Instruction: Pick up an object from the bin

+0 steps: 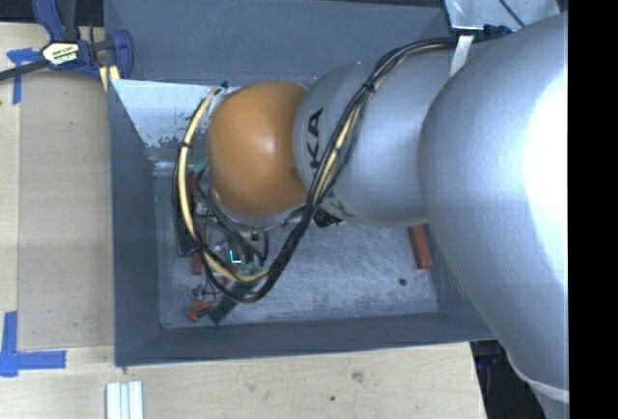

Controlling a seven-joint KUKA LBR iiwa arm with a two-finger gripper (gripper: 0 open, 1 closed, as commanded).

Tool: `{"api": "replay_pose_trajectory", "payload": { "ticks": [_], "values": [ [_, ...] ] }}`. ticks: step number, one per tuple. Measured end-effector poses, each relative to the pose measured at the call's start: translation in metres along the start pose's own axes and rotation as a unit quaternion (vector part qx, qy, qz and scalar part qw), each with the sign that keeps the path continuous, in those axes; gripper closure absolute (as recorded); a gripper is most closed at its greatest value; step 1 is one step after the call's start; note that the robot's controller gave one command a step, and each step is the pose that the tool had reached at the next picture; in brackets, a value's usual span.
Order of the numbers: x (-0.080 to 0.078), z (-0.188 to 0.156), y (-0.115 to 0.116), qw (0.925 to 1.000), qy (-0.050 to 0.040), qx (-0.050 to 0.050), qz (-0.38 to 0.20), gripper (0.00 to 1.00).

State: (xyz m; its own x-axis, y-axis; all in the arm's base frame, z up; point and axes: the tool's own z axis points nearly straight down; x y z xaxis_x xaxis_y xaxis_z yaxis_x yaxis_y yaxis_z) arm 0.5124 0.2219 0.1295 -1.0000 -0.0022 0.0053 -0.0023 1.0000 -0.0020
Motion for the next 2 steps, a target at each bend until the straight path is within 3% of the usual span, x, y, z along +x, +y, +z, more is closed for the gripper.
{"api": "replay_pose_trajectory", "payload": {
  "ticks": [1, 2],
  "values": [
    [-0.002, -0.004, 0.000, 1.0000, -0.0035, -0.002, 0.001, 0.00],
    [-0.013, 0.029, -0.015, 0.9990, -0.0059, -0.003, 0.045, 0.00]
  ]
}}
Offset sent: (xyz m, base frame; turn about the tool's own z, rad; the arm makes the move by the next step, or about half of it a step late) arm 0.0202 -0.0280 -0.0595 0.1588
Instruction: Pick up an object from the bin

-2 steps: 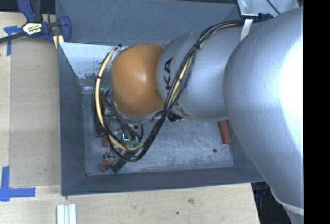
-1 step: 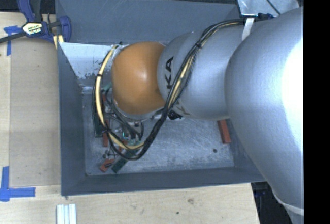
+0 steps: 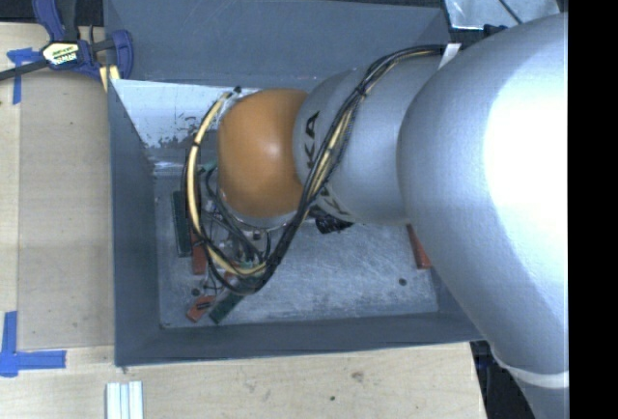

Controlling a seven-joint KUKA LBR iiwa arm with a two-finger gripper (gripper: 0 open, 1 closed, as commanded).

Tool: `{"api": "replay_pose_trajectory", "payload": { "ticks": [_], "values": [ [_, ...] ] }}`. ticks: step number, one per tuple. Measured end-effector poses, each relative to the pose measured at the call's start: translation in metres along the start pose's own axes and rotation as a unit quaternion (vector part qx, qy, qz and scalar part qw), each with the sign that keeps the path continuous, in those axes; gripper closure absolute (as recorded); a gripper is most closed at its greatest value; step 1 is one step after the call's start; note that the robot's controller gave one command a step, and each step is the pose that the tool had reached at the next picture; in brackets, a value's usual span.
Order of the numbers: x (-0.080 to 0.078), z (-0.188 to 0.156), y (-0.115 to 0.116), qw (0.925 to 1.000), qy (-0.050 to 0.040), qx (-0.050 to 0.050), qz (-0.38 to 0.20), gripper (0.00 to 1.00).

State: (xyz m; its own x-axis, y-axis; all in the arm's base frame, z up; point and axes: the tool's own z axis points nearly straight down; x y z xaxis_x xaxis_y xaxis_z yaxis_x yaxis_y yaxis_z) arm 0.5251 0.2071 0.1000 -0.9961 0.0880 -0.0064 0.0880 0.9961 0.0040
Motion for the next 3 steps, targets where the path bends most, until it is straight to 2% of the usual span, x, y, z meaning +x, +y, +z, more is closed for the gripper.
{"api": "replay_pose_trajectory", "payload": {
  "ticks": [1, 2, 3],
  "values": [
    [0.024, 0.026, -0.030, 0.9999, 0.0032, 0.002, -0.017, 0.00],
    [0.009, 0.029, -0.009, 1.0000, 0.0020, 0.001, -0.002, 1.00],
    [0.009, 0.029, -0.009, 1.0000, 0.0020, 0.001, -0.002, 1.00]
  ]
}}
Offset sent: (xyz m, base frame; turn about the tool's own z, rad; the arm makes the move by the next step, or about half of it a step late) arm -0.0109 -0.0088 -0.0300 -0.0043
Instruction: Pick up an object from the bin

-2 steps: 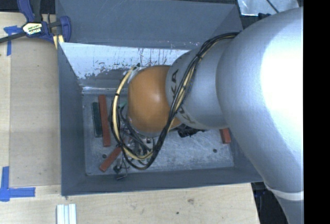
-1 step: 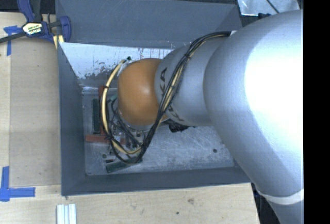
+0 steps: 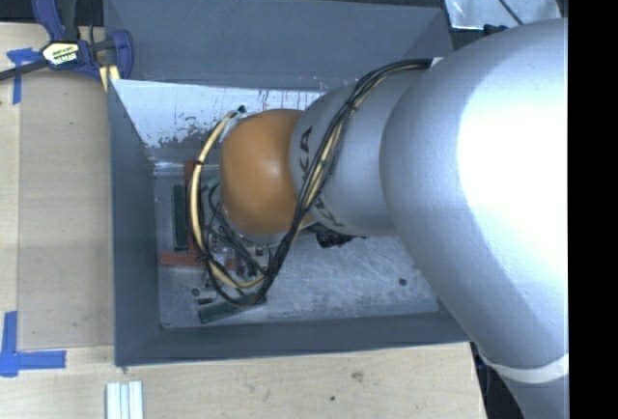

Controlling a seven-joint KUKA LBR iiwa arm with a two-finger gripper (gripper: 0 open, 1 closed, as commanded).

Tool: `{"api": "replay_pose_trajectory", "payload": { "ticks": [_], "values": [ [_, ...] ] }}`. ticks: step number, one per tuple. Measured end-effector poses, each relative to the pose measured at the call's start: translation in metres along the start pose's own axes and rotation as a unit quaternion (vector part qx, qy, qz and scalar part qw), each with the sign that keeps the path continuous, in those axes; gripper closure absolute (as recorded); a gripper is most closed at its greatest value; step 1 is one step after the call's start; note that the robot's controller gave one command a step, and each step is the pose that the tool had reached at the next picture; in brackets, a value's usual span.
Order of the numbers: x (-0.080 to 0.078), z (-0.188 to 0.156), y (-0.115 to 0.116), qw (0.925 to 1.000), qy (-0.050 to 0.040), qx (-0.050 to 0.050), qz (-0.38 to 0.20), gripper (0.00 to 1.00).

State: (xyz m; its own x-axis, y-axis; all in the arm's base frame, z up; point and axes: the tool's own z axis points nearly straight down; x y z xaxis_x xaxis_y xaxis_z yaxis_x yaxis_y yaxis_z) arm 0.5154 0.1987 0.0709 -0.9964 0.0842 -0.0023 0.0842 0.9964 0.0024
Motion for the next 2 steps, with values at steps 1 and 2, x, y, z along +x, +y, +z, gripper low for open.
{"api": "replay_pose_trajectory", "payload": {
  "ticks": [1, 2],
  "values": [
    [-0.0143, -0.1389, 0.0278, 1.0000, 0.0000, 0.001, 0.006, 1.00],
    [-0.0142, -0.1387, 0.0276, 1.0000, 0.0003, 0.001, 0.006, 1.00]
  ]
}}
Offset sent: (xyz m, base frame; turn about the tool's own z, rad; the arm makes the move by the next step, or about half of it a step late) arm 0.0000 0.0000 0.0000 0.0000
